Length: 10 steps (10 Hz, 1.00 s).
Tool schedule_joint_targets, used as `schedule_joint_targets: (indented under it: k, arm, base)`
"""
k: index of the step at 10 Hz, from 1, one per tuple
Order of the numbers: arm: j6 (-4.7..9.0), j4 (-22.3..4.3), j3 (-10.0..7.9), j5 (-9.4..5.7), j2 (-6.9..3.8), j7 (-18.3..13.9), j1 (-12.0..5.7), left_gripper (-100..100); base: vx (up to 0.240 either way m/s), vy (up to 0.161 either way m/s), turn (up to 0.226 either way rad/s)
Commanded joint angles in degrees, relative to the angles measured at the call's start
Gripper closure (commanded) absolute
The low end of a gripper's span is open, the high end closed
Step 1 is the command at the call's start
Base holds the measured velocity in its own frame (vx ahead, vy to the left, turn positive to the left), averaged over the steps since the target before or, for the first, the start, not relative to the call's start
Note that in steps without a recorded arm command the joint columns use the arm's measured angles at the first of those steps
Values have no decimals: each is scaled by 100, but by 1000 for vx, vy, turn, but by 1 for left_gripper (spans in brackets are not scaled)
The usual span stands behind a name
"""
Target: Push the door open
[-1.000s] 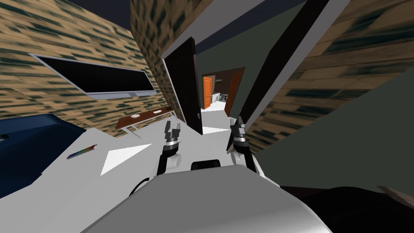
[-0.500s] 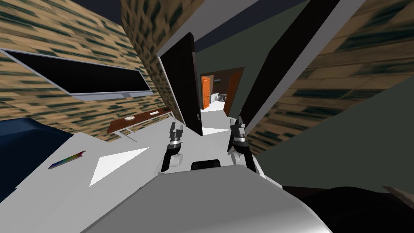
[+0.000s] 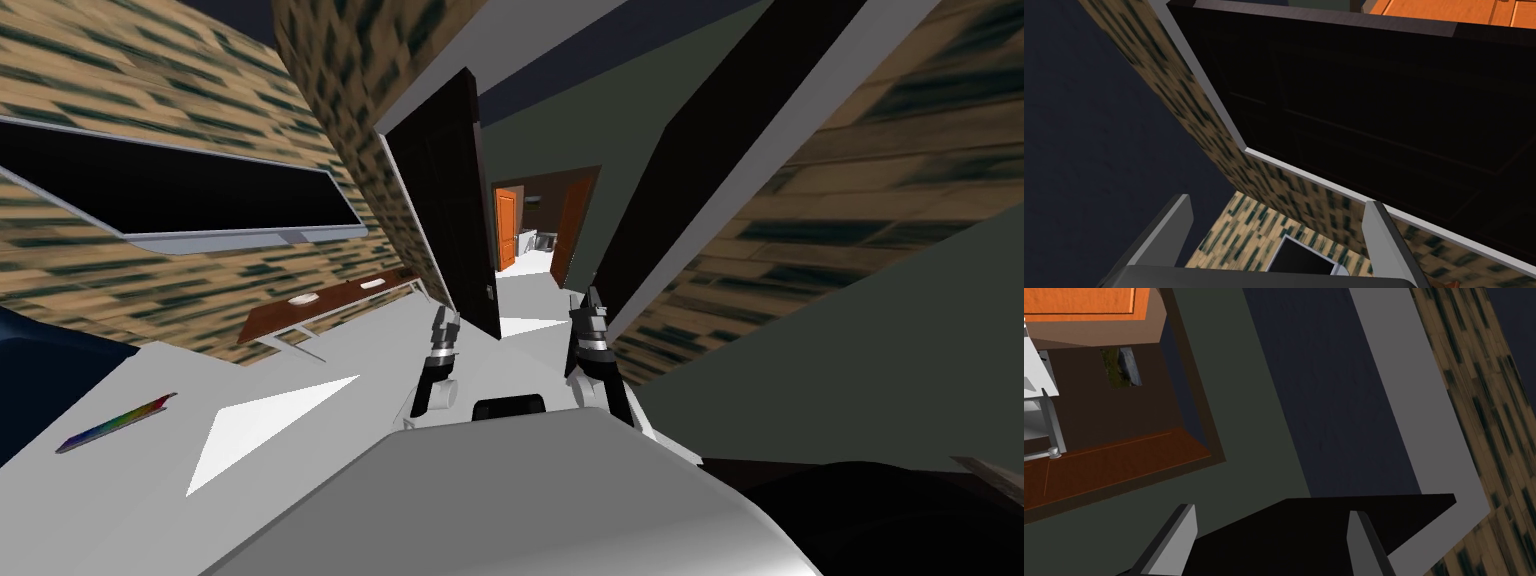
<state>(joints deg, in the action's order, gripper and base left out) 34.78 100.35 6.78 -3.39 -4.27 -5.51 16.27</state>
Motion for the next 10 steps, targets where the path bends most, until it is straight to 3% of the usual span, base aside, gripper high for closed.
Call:
schedule_joint_targets:
  k: [1,10]
  arm:
    - [24,-270,26,20,-23,-1,-125,-100]
    - [292,-1841,221,157,-74,4,-754,-100]
  base:
    - [87,73,-87]
    - [83,80,-77]
